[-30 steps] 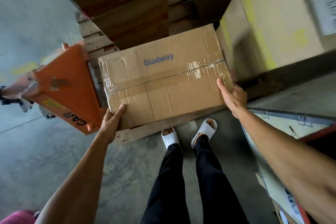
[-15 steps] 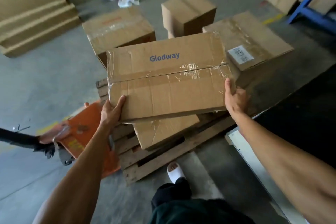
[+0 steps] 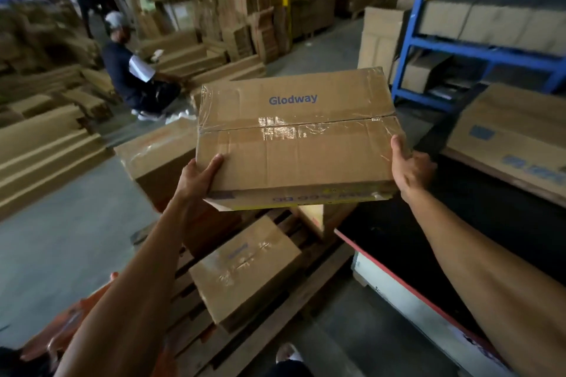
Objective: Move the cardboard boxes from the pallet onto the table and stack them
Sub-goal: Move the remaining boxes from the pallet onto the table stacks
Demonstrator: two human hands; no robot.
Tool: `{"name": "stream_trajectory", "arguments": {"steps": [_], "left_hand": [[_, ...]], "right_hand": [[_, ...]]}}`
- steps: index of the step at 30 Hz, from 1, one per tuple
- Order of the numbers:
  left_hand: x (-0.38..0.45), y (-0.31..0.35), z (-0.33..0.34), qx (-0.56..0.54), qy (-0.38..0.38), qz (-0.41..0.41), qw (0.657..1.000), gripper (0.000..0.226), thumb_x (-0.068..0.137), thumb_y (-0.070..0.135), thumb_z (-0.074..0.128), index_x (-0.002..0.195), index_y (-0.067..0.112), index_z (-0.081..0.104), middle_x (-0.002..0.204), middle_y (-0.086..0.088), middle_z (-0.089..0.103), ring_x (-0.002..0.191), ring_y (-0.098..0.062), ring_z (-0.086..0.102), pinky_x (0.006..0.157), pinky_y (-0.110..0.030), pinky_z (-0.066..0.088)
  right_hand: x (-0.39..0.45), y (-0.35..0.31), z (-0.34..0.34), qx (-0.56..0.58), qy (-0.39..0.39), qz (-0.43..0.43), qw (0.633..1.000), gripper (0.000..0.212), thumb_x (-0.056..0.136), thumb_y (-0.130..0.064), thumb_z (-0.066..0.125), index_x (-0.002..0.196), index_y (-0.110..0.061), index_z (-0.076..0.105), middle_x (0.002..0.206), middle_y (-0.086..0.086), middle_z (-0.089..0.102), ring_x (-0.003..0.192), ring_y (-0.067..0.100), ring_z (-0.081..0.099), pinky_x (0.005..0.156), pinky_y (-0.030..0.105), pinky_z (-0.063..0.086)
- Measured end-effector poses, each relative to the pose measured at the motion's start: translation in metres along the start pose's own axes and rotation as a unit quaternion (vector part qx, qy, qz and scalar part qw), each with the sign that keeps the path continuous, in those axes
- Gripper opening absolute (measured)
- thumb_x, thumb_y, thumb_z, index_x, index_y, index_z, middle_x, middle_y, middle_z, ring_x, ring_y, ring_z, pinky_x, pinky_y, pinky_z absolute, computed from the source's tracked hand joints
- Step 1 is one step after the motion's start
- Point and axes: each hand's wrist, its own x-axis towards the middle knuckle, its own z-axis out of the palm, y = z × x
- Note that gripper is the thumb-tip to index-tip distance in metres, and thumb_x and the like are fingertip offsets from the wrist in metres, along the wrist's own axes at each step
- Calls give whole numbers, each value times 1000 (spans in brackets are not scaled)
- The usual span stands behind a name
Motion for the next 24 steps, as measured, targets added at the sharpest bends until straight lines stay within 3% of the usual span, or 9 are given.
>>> {"name": "stream_trajectory", "arguments": {"steps": [4,8,12,17,20,24], "left_hand": [[-4,50,47,-20,-47,35,998,53,87,53,68,119,11,63,104,-6,72,90,-18,69,67,-24,59],[3,97,102,-114,-98,39,988,39,90,36,71,120,13,59,108,-5,68,98,-21,66,85,-35,59],[15,142,177,-151,-161,54,974,22,93,27,68,111,14,65,105,-6,71,90,-17,68,68,-24,60],[46,186,275,-154,-232,85,957,15,96,23,64,109,17,66,103,-3,71,86,-12,69,70,-22,56],[73,214,347,-147,-279,96,944,10,97,23,63,101,16,68,101,-1,72,85,-11,69,77,-25,54],[104,241,439,-137,-343,95,925,37,92,28,66,123,6,67,115,-10,72,97,-19,69,79,-29,53]], "right_hand": [[16,-5,-66,21,52,10,998,61,94,-64,45,86,-6,61,93,16,59,85,28,56,77,36,44],[45,-4,-124,103,119,39,987,59,88,-65,57,95,-6,60,97,11,58,92,27,58,79,39,47],[85,5,-178,152,166,59,973,56,87,-63,61,75,-9,50,86,4,54,87,23,55,76,35,47],[141,14,-233,160,214,75,961,69,88,-61,60,116,2,60,116,14,59,102,27,58,77,31,39],[184,24,-265,153,246,90,953,68,90,-61,57,117,1,63,121,11,61,109,27,60,79,28,39],[241,42,-304,171,277,96,941,61,89,-59,60,118,-6,66,121,13,65,112,30,62,92,37,51]]}}
